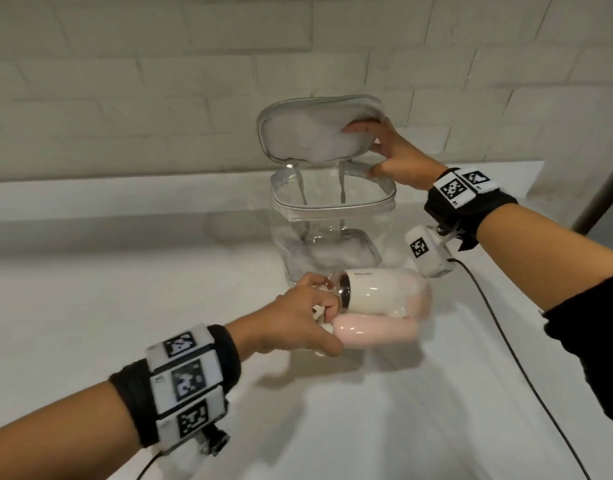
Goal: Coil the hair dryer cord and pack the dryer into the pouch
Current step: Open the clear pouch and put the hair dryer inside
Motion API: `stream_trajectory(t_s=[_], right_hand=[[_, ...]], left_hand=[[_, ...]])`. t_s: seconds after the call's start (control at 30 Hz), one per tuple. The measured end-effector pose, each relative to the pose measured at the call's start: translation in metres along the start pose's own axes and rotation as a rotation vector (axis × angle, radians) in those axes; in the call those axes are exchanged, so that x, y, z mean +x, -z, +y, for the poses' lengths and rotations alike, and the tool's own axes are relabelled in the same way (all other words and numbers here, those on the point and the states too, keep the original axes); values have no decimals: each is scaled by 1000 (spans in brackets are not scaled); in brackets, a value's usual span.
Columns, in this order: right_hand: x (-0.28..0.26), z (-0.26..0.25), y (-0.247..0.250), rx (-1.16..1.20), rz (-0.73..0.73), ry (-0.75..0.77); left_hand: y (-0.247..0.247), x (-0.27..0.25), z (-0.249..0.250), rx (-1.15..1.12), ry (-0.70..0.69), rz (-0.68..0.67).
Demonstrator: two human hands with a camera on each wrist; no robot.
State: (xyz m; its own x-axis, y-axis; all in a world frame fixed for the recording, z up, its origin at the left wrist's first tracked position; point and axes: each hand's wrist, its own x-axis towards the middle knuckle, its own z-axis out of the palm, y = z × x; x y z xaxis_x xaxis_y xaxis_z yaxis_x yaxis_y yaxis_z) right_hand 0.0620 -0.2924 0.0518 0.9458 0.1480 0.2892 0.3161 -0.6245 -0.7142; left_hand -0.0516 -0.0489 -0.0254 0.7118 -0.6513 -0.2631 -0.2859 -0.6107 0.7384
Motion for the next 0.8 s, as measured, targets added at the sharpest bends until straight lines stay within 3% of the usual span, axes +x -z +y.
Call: stream_trajectory(t_s=[0.1,0.27,0.43,0.57,0.67,0.8], right_hand=[[-10,2,12,48,-107,-60],[-17,4,17,150,-107,-142],[-17,-12,19,459,-108,-297],[-15,-12,25,556,-115,-323],[-12,-13,21,536,-125,-341],[-14,-17,19,471,-125,-344]], left_hand=[[31,-24,8,-14,35,67],[100,-50,57,-42,43,151],[157,-12,113,271,203,102],[164,33,128,322,317,120],[158,59,133,339,366,59],[148,82,129,432,463,-133]])
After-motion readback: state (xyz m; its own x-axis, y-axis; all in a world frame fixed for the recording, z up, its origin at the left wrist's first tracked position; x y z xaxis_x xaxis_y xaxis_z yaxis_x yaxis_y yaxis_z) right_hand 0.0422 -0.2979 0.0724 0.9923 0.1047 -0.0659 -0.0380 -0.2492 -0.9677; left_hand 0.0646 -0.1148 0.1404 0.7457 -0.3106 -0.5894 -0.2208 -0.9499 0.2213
